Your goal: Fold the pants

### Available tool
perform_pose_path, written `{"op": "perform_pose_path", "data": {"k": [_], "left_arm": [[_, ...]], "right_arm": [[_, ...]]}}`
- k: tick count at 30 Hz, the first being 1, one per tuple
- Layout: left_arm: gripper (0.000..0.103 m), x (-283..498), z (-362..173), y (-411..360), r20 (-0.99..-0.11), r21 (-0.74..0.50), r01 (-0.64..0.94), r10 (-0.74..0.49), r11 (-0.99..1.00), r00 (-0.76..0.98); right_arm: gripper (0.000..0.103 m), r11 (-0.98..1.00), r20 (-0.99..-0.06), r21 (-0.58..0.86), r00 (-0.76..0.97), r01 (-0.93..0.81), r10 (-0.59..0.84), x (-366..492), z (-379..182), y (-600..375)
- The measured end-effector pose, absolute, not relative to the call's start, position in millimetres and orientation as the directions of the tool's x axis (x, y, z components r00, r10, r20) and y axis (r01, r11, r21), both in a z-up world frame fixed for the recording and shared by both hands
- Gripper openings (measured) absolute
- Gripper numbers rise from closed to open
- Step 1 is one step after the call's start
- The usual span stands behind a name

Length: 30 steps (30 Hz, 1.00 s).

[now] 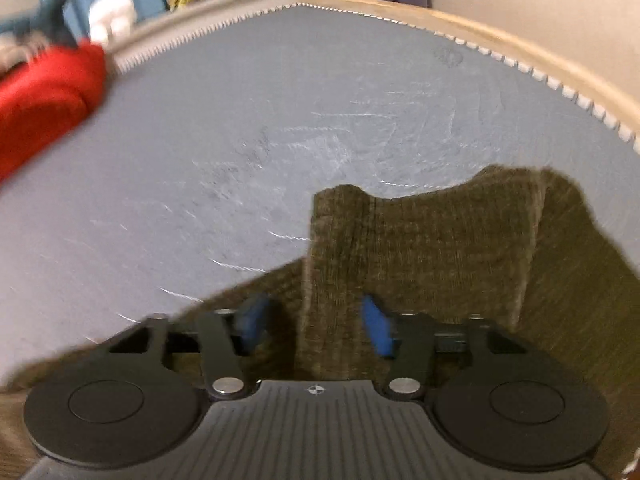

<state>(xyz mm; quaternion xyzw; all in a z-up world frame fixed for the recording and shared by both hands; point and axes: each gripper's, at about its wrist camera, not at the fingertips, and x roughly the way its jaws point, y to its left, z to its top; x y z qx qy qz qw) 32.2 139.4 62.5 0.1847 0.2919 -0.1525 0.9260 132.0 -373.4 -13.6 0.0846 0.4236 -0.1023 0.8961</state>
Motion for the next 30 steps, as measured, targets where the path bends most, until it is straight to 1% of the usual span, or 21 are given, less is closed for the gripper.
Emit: {"op": "perform_pose_path", "data": {"k": [1, 3, 7, 9, 11, 13, 14, 15, 16, 17, 19, 21, 22, 23, 24, 25, 28, 30], "left_arm": [[0.050, 32, 64, 140, -0.593, 0.248, 0.389, -0.178, 0.887, 0.785], [0.050, 32, 67, 141, -0.586, 0.239, 0.389, -0.188, 0.890, 0.789], [0.050, 32, 72, 137, -0.573, 0.232, 0.394, -0.202, 0.889, 0.794], [0.050, 33, 75, 135, -0.570, 0.224, 0.397, -0.211, 0.890, 0.794], [0.050, 34, 77, 133, -0.570, 0.214, 0.402, -0.221, 0.890, 0.792], [0.050, 37, 78, 131, -0.574, 0.208, 0.400, -0.220, 0.893, 0.789], [0.050, 39, 78, 131, -0.577, 0.205, 0.395, -0.215, 0.896, 0.788], [0.050, 41, 79, 130, -0.580, 0.200, 0.387, -0.210, 0.900, 0.787], [0.050, 42, 79, 130, -0.582, 0.195, 0.381, -0.206, 0.904, 0.787], [0.050, 43, 79, 130, -0.584, 0.187, 0.373, -0.202, 0.909, 0.786], [0.051, 44, 80, 133, -0.585, 0.178, 0.357, -0.194, 0.917, 0.787], [0.053, 44, 80, 137, -0.587, 0.173, 0.338, -0.179, 0.925, 0.790], [0.053, 45, 80, 141, -0.589, 0.167, 0.322, -0.167, 0.932, 0.790], [0.053, 46, 79, 146, -0.593, 0.159, 0.305, -0.156, 0.939, 0.790], [0.053, 47, 78, 150, -0.597, 0.150, 0.287, -0.145, 0.946, 0.789], [0.053, 49, 77, 156, -0.603, 0.136, 0.264, -0.132, 0.955, 0.787], [0.053, 53, 70, 174, -0.625, 0.108, 0.207, -0.096, 0.972, 0.775], [0.053, 55, 66, 184, -0.637, 0.108, 0.181, -0.072, 0.978, 0.767]], "right_arm": [[0.008, 0.958, -0.773, 0.087, 0.625, 0.275, -0.109, 130, -10, -380], [0.007, 0.927, -0.750, 0.173, 0.654, 0.333, -0.095, 118, 3, -402], [0.007, 0.862, -0.669, 0.263, 0.726, 0.433, -0.161, 66, 46, -453], [0.006, 0.809, -0.653, 0.333, 0.737, 0.484, -0.172, 31, 58, -483], [0.006, 0.734, -0.680, 0.406, 0.717, 0.544, -0.155, -4, 55, -513], [0.007, 0.644, -0.738, 0.440, 0.660, 0.626, -0.138, -33, 42, -534], [0.009, 0.586, -0.777, 0.445, 0.617, 0.677, -0.123, -44, 32, -544], [0.011, 0.525, -0.815, 0.432, 0.567, 0.734, -0.122, -53, 22, -552], [0.014, 0.461, -0.844, 0.396, 0.512, 0.794, -0.158, -63, 17, -558], [0.014, 0.411, -0.846, 0.375, 0.488, 0.831, -0.214, -71, 17, -562], [0.015, 0.435, -0.783, 0.403, 0.550, 0.805, -0.292, -69, 28, -563], [0.019, 0.543, -0.693, 0.419, 0.643, 0.727, -0.326, -54, 43, -557], [0.025, 0.626, -0.639, 0.418, 0.703, 0.659, -0.313, -40, 49, -552], [0.034, 0.693, -0.601, 0.410, 0.747, 0.593, -0.284, -27, 52, -547], [0.039, 0.747, -0.574, 0.397, 0.779, 0.534, -0.252, -14, 52, -544], [0.043, 0.785, -0.557, 0.384, 0.800, 0.486, -0.223, 2, 48, -538], [0.044, 0.827, -0.578, 0.374, 0.802, 0.421, -0.147, 47, 28, -533], [0.044, 0.847, -0.591, 0.354, 0.797, 0.396, -0.125, 74, 20, -535]]}}
